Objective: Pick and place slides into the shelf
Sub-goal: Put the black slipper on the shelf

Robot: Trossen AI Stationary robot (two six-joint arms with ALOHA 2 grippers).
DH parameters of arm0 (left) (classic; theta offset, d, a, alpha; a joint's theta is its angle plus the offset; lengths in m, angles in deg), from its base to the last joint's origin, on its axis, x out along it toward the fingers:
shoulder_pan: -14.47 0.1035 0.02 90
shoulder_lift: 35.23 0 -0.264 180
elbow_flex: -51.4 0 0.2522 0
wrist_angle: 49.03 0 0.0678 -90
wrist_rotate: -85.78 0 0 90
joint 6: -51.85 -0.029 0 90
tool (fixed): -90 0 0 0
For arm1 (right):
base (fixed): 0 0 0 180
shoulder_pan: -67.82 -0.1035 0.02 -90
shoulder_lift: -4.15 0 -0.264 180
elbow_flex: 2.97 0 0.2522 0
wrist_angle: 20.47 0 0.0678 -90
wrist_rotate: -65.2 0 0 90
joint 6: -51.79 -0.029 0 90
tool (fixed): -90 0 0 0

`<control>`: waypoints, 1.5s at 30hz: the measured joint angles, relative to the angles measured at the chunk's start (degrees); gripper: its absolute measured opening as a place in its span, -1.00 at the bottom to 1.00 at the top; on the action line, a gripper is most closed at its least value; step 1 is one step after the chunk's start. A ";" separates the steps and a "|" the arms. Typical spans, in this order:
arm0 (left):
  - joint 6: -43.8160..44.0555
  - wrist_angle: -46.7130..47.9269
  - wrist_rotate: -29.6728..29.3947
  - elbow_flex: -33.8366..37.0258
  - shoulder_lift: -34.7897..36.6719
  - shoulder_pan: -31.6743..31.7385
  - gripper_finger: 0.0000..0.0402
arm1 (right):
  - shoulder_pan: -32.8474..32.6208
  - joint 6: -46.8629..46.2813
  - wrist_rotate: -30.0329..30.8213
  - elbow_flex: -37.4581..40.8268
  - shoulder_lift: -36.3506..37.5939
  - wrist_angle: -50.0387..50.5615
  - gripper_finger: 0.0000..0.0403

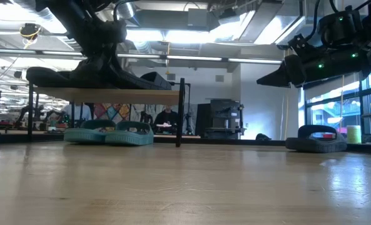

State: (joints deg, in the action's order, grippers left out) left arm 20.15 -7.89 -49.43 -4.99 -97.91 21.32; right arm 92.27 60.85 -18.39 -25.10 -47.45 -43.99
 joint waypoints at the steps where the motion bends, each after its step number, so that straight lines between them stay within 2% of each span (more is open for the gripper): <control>1: 0.00 0.00 0.06 0.00 0.00 0.00 -0.37 | 0.00 0.00 0.00 0.00 0.00 0.01 -0.08; 15: 0.00 -0.06 -0.49 0.00 0.00 -0.04 -0.55 | 0.02 0.00 0.00 0.00 0.00 2.41 -0.08; 32: 0.87 -6.06 -9.49 0.02 0.00 -0.42 -0.63 | 0.00 0.00 0.00 0.00 0.00 2.42 -0.08; 36: 1.58 -7.54 -15.35 0.01 0.00 -2.07 -0.63 | 0.00 0.00 -0.02 0.00 0.00 2.43 -0.08; 41: 7.90 -6.42 -16.36 -3.95 -0.81 -4.01 -0.63 | 0.02 0.00 0.00 0.00 0.00 2.43 -0.08; 45: 12.87 -0.26 -17.56 -9.57 -4.36 -5.17 -0.63 | 0.00 -0.72 -0.02 0.00 0.00 2.57 -0.08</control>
State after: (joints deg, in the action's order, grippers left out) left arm 33.02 -8.15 -66.98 -14.57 -102.27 16.15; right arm 92.27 60.13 -18.40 -25.10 -47.45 -41.42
